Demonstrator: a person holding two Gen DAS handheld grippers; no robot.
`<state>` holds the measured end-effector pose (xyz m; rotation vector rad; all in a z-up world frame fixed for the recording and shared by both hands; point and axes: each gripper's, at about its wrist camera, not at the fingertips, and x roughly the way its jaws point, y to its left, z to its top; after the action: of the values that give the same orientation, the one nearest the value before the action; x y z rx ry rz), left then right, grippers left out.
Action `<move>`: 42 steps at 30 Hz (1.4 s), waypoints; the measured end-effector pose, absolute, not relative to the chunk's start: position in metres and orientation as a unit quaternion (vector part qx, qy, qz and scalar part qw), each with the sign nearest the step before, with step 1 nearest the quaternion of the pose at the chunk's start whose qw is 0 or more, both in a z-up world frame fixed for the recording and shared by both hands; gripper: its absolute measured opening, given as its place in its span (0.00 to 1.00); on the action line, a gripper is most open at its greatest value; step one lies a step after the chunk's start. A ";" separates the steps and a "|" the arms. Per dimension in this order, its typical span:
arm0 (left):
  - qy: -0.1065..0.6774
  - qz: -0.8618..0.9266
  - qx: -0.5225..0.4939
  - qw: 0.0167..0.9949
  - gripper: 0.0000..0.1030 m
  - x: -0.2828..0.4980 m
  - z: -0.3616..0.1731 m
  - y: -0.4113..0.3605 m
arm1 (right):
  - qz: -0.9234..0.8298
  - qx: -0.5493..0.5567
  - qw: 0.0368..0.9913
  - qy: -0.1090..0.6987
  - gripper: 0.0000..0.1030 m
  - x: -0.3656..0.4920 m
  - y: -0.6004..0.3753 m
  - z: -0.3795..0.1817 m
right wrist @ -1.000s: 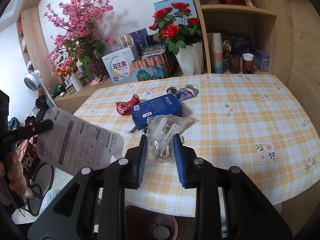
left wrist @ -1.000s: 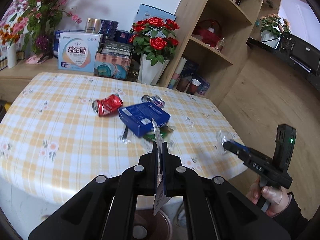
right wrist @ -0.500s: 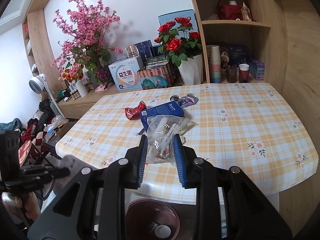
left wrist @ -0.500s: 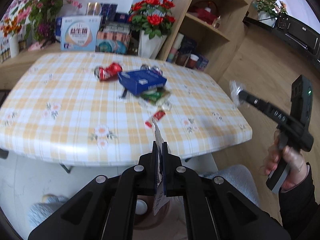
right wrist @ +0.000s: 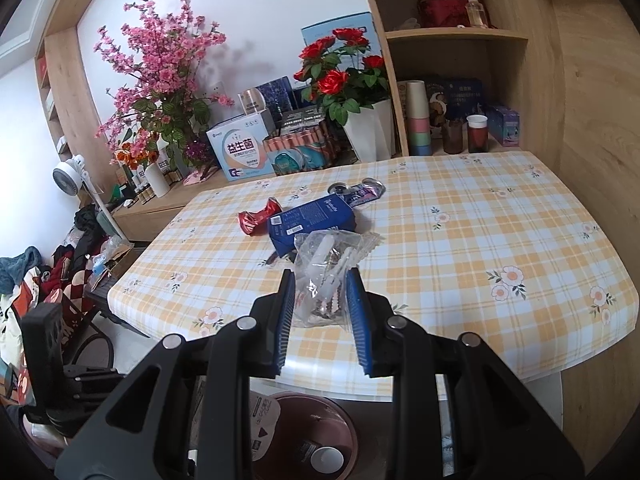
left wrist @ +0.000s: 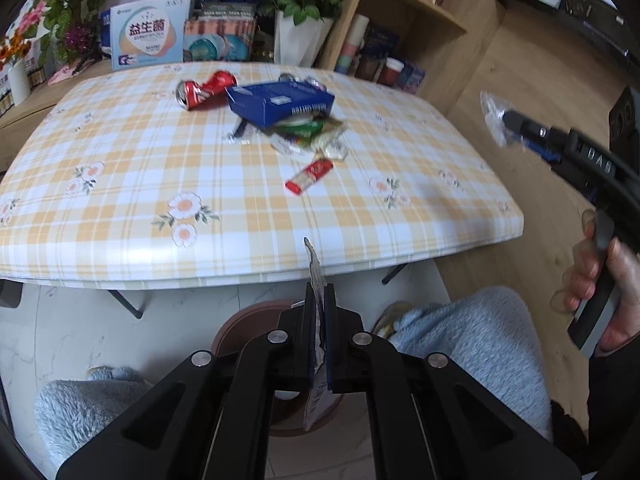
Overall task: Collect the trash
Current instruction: 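Carry the paper slip to the bin and open the left tool while the right tool holds the bag, then lower the bag of screws over the bin and open the right tool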
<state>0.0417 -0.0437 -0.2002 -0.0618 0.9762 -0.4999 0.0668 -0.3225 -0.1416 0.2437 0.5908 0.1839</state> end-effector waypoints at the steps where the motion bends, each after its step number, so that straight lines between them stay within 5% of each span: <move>1: 0.470 -0.240 -0.027 0.849 0.04 0.042 -0.205 -0.046 | 0.089 0.123 0.945 0.291 0.29 0.068 -0.325 -0.143; 6: 0.473 -0.249 -0.021 0.845 0.10 0.045 -0.213 -0.052 | 0.088 0.129 0.943 0.295 0.29 0.070 -0.330 -0.149; 11: 0.425 -0.238 -0.016 0.873 0.57 0.043 -0.190 -0.047 | 0.094 0.127 0.941 0.299 0.29 0.071 -0.328 -0.152; 13: 0.401 -0.223 -0.014 0.888 0.83 0.042 -0.177 -0.042 | 0.096 0.125 0.941 0.301 0.29 0.070 -0.326 -0.153; 15: 0.372 -0.195 -0.008 0.908 0.93 0.039 -0.163 -0.035 | 0.100 0.121 0.940 0.303 0.29 0.070 -0.324 -0.155; 42: 0.299 -0.041 -0.060 0.951 0.94 0.010 -0.125 0.089 | 0.195 0.034 0.907 0.370 0.29 0.052 -0.212 -0.174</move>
<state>0.0105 0.0895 -0.1253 -0.1221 0.6084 -0.0832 0.0522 -0.2122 -0.1737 0.0698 0.7646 0.4030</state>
